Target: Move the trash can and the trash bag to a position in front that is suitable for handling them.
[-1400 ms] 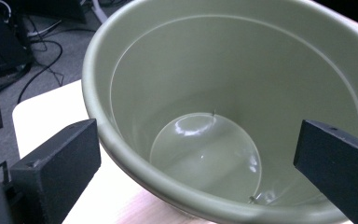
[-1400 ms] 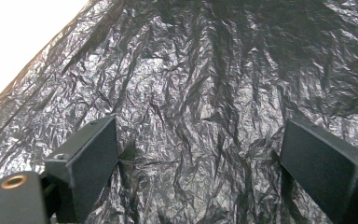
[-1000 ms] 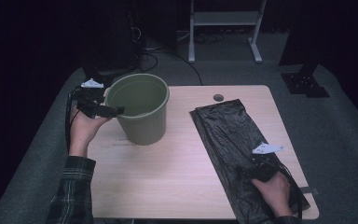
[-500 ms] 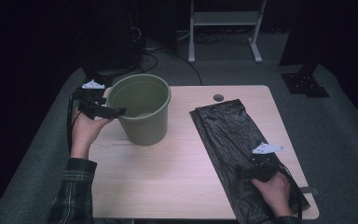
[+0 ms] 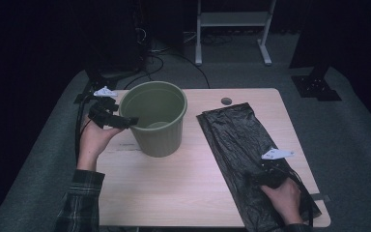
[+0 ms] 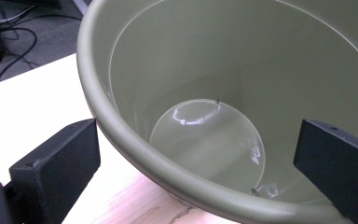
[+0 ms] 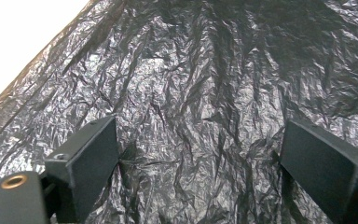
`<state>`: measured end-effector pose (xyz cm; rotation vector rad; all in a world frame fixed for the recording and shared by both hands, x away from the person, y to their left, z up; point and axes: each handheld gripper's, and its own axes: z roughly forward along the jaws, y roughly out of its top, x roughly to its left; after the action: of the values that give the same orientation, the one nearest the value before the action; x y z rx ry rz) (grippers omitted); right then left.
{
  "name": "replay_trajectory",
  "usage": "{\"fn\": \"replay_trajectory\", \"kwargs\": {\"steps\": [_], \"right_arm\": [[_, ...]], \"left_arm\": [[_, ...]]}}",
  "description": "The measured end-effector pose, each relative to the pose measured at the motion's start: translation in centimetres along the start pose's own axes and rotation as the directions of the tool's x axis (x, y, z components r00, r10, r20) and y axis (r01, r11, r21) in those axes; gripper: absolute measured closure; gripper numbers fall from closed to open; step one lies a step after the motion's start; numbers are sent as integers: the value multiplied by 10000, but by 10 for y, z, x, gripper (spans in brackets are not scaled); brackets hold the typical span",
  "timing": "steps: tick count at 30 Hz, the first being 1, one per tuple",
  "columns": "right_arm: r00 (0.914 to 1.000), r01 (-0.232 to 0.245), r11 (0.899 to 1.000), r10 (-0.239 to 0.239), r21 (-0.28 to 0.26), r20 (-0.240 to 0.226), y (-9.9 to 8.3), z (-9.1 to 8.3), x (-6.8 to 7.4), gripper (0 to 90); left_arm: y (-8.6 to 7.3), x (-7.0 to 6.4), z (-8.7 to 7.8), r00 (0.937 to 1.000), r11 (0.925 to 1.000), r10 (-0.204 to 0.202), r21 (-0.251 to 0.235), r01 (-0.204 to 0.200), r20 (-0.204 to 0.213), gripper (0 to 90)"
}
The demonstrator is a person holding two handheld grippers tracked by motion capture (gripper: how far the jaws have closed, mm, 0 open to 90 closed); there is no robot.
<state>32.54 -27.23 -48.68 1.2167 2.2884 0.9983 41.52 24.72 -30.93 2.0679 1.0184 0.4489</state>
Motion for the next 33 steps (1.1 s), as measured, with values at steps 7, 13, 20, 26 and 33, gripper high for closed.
{"fn": "replay_trajectory", "kwargs": {"steps": [7,13,20,26,33], "right_arm": [[10000,-6,10000,6,5,-1,0,0,0,104],[10000,-8,10000,8,7,-3,0,0,0,104],[10000,4,10000,-4,-2,5,0,0,0,104],[10000,22,10000,-22,-4,10,0,0,0,104],[10000,12,10000,-12,-1,2,0,0,0,104]], "left_arm": [[-1,-19,2,9991,9996,243,-139,-238,342,0],[-3,-33,2,9971,9989,413,-243,-398,633,0],[-7,-54,0,9906,9968,768,-309,-737,1132,0],[-13,-71,-5,9854,9957,890,-386,-843,1451,0],[-20,-88,-12,9796,9935,1096,-504,-1025,1685,0]]}}
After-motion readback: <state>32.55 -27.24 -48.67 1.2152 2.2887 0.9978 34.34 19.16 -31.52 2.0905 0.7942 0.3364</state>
